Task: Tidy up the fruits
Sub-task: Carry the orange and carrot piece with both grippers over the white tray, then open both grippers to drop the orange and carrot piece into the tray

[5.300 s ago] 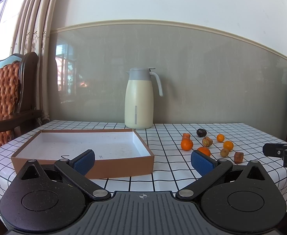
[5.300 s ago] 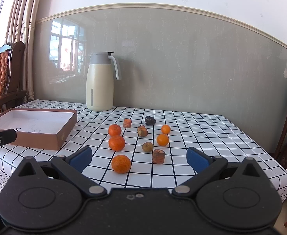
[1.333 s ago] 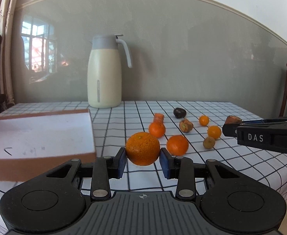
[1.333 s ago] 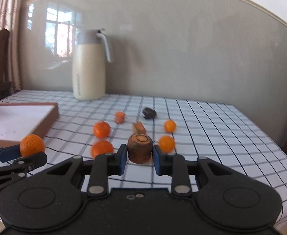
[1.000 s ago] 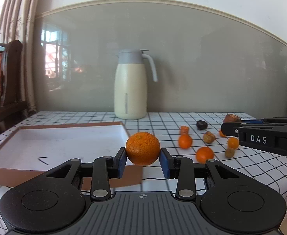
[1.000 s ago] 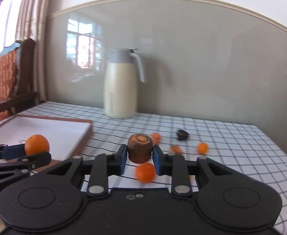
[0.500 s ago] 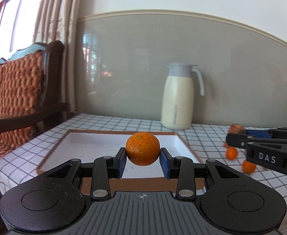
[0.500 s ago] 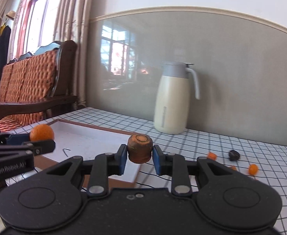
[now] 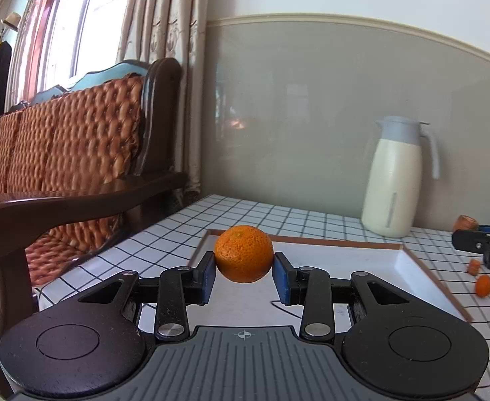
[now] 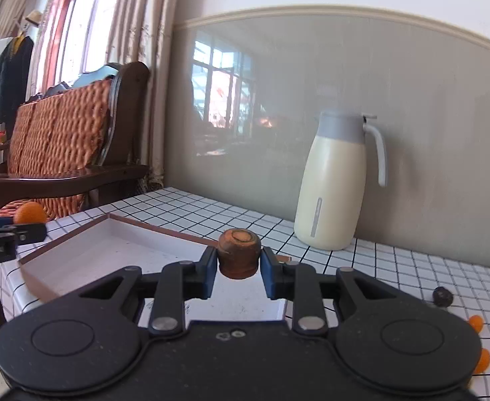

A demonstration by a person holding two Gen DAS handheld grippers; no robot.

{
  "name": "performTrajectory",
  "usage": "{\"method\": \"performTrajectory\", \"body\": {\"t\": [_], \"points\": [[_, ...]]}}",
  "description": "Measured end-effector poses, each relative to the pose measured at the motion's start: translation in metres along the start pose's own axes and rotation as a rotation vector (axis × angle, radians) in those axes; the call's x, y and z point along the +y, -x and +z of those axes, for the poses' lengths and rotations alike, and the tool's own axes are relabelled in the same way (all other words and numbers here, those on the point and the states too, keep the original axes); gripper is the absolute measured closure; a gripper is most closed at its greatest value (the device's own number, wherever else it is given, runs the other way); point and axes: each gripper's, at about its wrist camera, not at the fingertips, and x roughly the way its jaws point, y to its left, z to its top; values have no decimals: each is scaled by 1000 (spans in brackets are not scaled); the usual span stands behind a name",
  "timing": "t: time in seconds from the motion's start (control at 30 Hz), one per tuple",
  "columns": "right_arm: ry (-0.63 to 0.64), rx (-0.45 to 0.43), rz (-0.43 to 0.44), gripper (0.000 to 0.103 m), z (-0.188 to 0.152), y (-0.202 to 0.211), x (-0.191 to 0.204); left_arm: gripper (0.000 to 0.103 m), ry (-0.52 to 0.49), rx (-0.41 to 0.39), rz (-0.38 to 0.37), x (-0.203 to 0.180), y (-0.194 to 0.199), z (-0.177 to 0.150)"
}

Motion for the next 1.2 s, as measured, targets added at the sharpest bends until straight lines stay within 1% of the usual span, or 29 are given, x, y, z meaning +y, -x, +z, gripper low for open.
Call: {"method": "performTrajectory", "body": {"t": [0.2, 0.37, 0.53, 0.6, 0.63, 0.67, 0.7, 0.73, 0.77, 0.8, 0.87, 1.0, 1.2], "points": [[-45, 28, 4, 84, 1, -24, -7, 66, 15, 29, 25, 9, -28, 1], [-47, 47, 12, 84, -1, -36, -5, 66, 6, 41, 33, 9, -39, 0], [-69, 91, -3, 84, 0, -58, -10, 66, 8, 60, 48, 14, -54, 2], [-75, 108, 4, 82, 1, -64, -13, 66, 9, 63, 56, 15, -57, 2], [-63, 128, 6, 79, 2, -68, -12, 65, 3, 71, 57, 14, -59, 1], [-52, 134, -8, 64, 1, -70, -11, 65, -7, 81, 69, 13, -61, 0], [-53, 107, -33, 29, -1, -67, -12, 60, -10, 82, 86, 12, -61, -2], [-55, 73, -53, 12, -2, -64, -12, 26, -3, 64, 106, 13, -59, -3], [-47, 52, -69, 7, -4, -61, -12, 0, 2, 32, 119, 13, -54, -3], [-35, 53, -74, 6, -4, -61, -12, 0, -1, -9, 135, 13, -49, -2], [-32, 46, -76, 6, -5, -59, -13, 0, -7, -29, 148, 14, -45, 1], [-37, 57, -70, 6, -7, -58, -15, 0, -8, -1, 137, 15, -46, -2], [-23, 71, -58, 6, -8, -58, -13, 0, -14, -10, 125, 11, -42, -1]]}}
